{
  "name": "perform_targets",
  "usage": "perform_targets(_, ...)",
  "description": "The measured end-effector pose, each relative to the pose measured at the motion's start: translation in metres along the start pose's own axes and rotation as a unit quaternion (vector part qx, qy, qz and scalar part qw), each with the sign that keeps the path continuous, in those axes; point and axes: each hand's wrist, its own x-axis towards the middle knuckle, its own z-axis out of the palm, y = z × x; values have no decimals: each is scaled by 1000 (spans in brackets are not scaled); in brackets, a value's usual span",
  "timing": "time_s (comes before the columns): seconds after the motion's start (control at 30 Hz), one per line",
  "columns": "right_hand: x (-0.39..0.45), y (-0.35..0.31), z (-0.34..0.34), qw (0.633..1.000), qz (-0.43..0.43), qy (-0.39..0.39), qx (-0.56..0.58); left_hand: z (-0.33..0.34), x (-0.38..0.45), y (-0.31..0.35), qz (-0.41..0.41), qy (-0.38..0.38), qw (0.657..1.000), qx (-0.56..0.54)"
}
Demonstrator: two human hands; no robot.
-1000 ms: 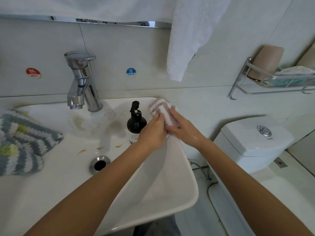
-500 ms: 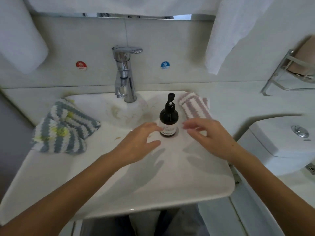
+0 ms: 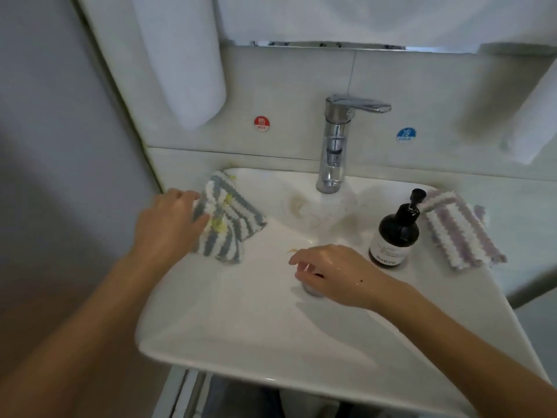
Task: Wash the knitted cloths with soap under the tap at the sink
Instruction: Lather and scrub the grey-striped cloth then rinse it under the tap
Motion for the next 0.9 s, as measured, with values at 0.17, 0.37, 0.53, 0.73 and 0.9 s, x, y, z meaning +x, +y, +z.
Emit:
perform_targets(0.17, 7, -2, 9, 1000, 0, 0, 25, 9, 15, -12, -22, 15, 999, 20)
perform_targets(0.37, -1, 9, 14, 998, 22, -12, 55, -6, 11, -9, 16, 137, 990, -10)
perform_targets(0.53, 3, 13, 10, 994, 49, 17, 94, -51, 5, 9, 36, 222, 974, -33)
perform_targets(0.73, 3, 17, 1, 970, 54, 132, 197, -70, 8, 40, 47, 120, 974, -185)
perform_targets(0.9, 2, 21, -7, 911, 74, 206, 350, -38, 14, 69, 134, -28, 945, -298)
